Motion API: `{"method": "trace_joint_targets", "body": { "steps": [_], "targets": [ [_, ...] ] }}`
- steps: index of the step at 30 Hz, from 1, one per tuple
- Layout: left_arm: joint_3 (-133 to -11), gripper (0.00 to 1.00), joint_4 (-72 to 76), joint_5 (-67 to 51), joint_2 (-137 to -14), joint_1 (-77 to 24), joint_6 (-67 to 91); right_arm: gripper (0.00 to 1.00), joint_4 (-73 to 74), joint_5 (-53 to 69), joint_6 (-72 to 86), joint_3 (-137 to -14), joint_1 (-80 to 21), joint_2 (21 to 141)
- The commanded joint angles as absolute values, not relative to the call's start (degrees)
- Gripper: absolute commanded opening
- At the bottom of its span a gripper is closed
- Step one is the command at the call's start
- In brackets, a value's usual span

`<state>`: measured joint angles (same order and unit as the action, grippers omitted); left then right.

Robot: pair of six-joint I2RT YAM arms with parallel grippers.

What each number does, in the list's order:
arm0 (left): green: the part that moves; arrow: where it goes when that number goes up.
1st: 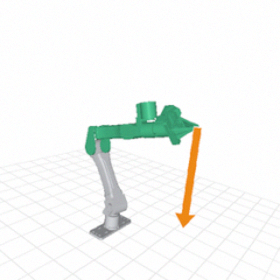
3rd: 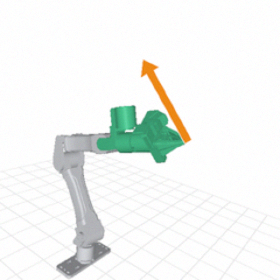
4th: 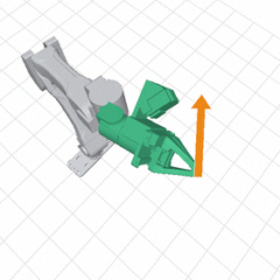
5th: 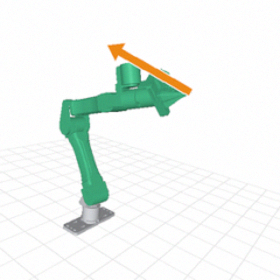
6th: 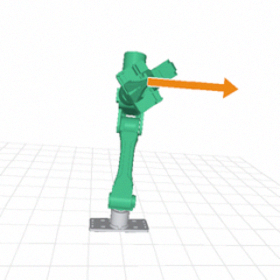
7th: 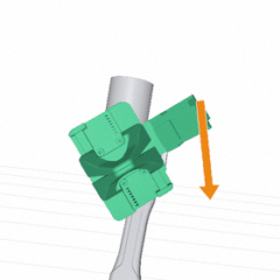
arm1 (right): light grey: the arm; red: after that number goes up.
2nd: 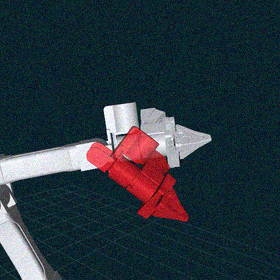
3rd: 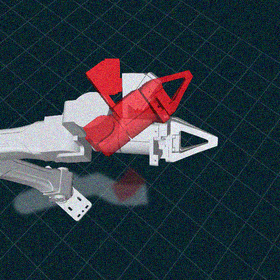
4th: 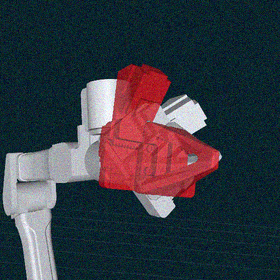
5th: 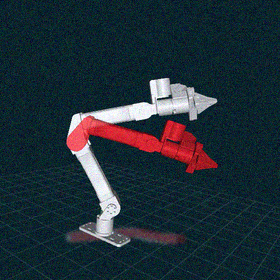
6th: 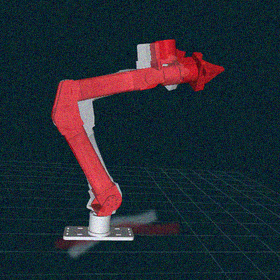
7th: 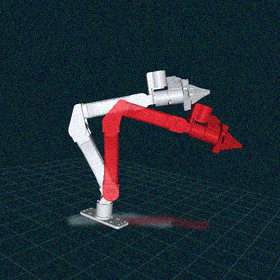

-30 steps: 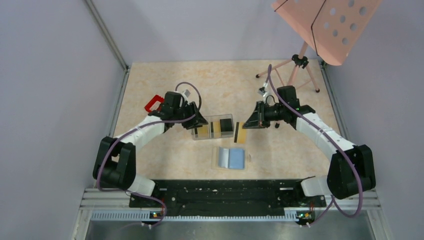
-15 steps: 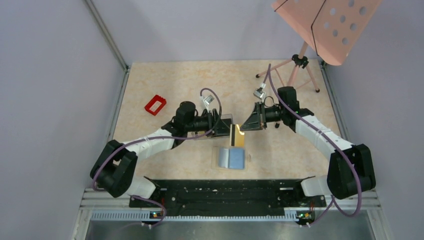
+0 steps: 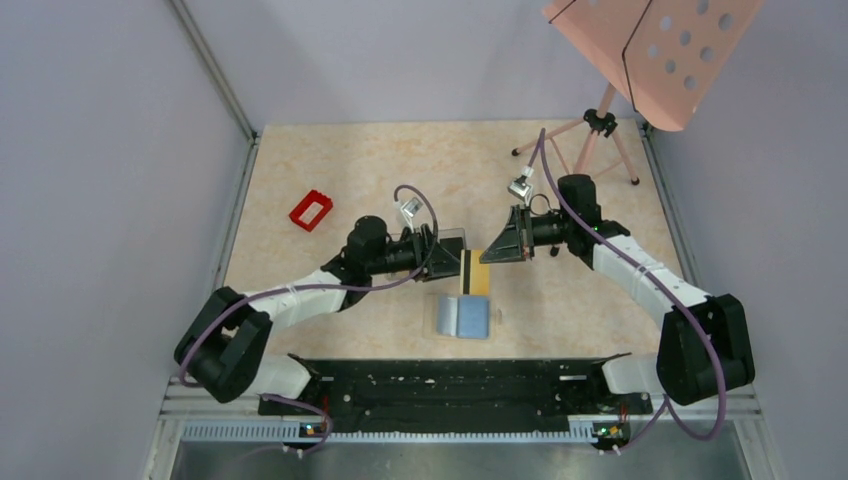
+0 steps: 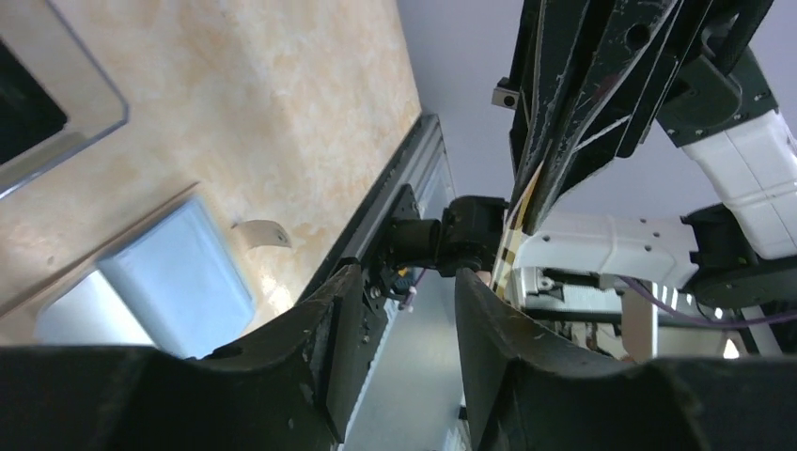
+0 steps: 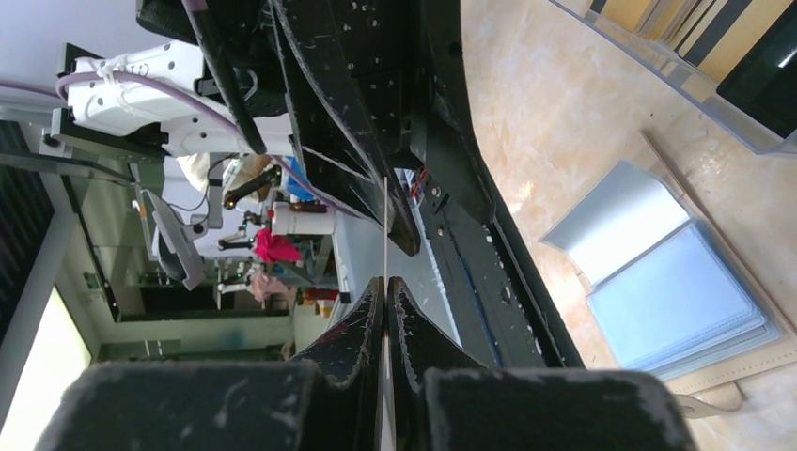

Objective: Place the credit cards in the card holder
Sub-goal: Insert the credit card into the card holder.

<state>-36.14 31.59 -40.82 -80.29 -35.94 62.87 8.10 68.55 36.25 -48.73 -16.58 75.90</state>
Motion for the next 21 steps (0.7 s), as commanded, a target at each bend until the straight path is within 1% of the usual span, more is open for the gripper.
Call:
{"method": "trace_joint_targets", "body": {
  "steps": [1, 4, 6, 12, 17, 21],
  "targets": [
    [-33.6, 0.47, 28.4, -29.0, -71.0, -36.1, 62.0, 0.0, 6.5, 67.5, 35.4, -48.8, -16.1, 73.9],
    [-30.9, 0.5, 29.6, -24.6, -65.1, -36.0, 63.0, 0.0, 6.4, 67.2, 35.3, -48.8, -16.1, 74.2],
    [-30.5, 0.53, 29.5, -25.0, -63.6, -36.1, 62.4, 0.0, 6.1, 67.3, 35.6, -49.1, -16.1, 74.5],
    [-31.6, 0.53, 34.5, -35.0, -68.4, -36.2, 63.7, 0.0, 1.9, 68.3, 38.9, -49.2, -16.1, 75.1],
    [-31.1, 0.53, 35.3, -34.6, -69.8, -36.3, 63.7, 0.0, -1.7, 69.3, 41.5, -48.7, -16.2, 75.2],
    [-31.9, 0.5, 38.8, -37.5, -72.0, -36.5, 64.7, 0.0, -0.9, 69.2, 41.0, -48.6, -16.1, 75.7]
  ]
}}
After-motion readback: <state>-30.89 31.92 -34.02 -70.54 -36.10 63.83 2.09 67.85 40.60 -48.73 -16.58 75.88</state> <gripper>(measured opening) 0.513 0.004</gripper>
